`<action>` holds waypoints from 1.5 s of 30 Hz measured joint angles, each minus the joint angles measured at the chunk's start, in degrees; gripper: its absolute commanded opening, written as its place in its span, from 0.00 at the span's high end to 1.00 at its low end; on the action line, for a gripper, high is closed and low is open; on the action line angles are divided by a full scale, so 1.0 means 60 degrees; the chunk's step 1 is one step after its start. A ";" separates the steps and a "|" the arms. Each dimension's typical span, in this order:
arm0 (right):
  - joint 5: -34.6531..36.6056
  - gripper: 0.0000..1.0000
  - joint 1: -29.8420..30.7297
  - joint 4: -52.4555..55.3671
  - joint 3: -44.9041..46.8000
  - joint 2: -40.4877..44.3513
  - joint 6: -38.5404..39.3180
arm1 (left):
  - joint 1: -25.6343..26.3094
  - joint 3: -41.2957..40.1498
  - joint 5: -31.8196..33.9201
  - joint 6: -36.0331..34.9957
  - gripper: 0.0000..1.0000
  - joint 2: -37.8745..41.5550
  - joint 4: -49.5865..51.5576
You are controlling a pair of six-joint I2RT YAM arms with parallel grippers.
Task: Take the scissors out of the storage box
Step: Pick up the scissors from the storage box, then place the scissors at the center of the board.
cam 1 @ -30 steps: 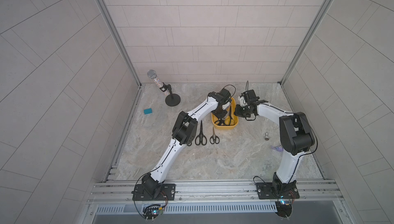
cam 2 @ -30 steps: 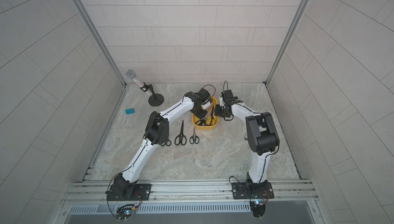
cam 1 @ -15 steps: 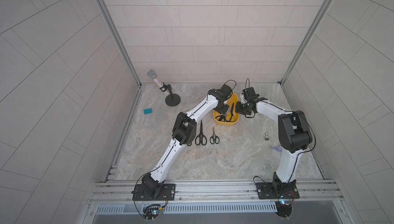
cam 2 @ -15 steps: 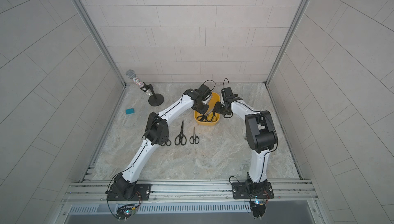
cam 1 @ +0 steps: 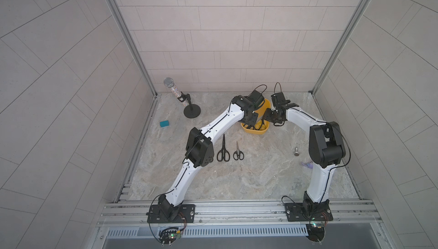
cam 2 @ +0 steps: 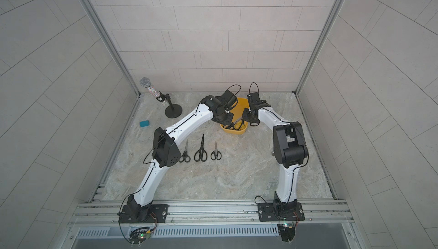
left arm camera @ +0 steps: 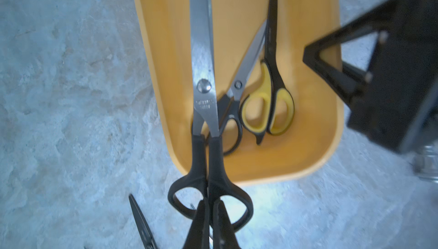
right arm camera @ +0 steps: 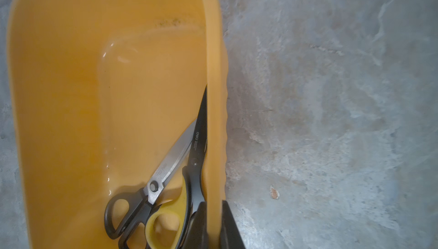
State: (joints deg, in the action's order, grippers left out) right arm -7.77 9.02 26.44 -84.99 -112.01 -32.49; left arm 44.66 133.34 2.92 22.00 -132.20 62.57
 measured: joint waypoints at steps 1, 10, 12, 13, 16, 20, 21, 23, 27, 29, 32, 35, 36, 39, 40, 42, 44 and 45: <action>0.0084 1.00 -0.0044 0.0044 -0.0076 -0.0036 0.0000 | 0.0113 -0.0601 0.0007 0.0270 1.00 0.0382 -0.0149; 0.0404 1.00 -0.0313 0.0331 -0.0171 -0.0291 0.0022 | 0.0984 -0.4528 -0.0062 0.2073 1.00 0.2000 -0.1166; 0.0419 1.00 -0.0317 0.0350 -0.0171 -0.0291 0.0022 | 0.1129 -0.4878 -0.0146 0.2331 1.00 0.1989 -0.1326; 0.0423 1.00 -0.0317 0.0350 -0.0175 -0.0291 0.0025 | 0.1202 -0.4980 -0.0211 0.2444 1.00 0.1982 -0.1377; 0.0423 1.00 -0.0317 0.0357 -0.0178 -0.0291 0.0022 | 0.1388 -0.5209 -0.0350 0.2714 1.00 0.1967 -0.1687; 0.0419 1.00 -0.0317 0.0444 -0.0295 -0.0299 0.0076 | 0.1552 -0.5428 -0.0525 0.2936 1.00 0.1847 -0.2109; 0.0423 1.00 -0.0317 0.0474 -0.0339 -0.0299 0.0091 | 0.1574 -0.5428 -0.0586 0.2969 1.00 0.1763 -0.2197; 0.0426 1.00 -0.0317 0.0543 -0.0430 -0.0321 0.0120 | 0.1588 -0.5428 -0.0681 0.3034 1.00 0.1592 -0.2277; 0.0466 1.00 -0.0317 0.0601 -0.0550 -0.0441 0.0168 | 0.1585 -0.5428 -0.0801 0.3147 1.00 0.1344 -0.2379; 0.0492 1.00 -0.0317 0.0641 -0.0546 -0.0463 0.0171 | 0.1585 -0.5428 -0.0885 0.3260 1.00 0.1257 -0.2390; 0.0503 1.00 -0.0317 0.0641 -0.0546 -0.0463 0.0171 | 0.1592 -0.5428 -0.1005 0.3362 1.00 0.1144 -0.2393; 0.0521 1.00 -0.0317 0.0656 -0.0546 -0.0463 0.0149 | 0.1665 -0.5428 -0.1107 0.3442 1.00 0.1056 -0.2393; 0.0525 1.00 -0.0317 0.0656 -0.0546 -0.0463 0.0131 | 0.1705 -0.5428 -0.1144 0.3468 1.00 0.1038 -0.2393; 0.0561 1.00 -0.0317 0.0688 -0.0546 -0.0463 0.0069 | 0.1796 -0.5464 -0.1249 0.3595 1.00 0.1031 -0.2412; 0.0561 1.00 -0.0317 0.0696 -0.0546 -0.0463 0.0047 | 0.1818 -0.5497 -0.1275 0.3632 1.00 0.1031 -0.2444; 0.0565 1.00 -0.0317 0.0718 -0.0546 -0.0463 0.0011 | 0.1861 -0.5603 -0.1311 0.3727 1.00 0.1031 -0.2506; 0.0565 1.00 -0.0317 0.0718 -0.0550 -0.0463 -0.0004 | 0.1894 -0.5679 -0.1308 0.3803 1.00 0.1031 -0.2539; 0.0565 1.00 -0.0317 0.0718 -0.0550 -0.0463 -0.0015 | 0.1905 -0.5712 -0.1308 0.3843 1.00 0.1031 -0.2554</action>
State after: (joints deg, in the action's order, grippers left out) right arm -4.38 7.11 30.74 -88.29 -114.78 -32.58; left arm 56.10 99.07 -4.93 45.06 -126.02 47.24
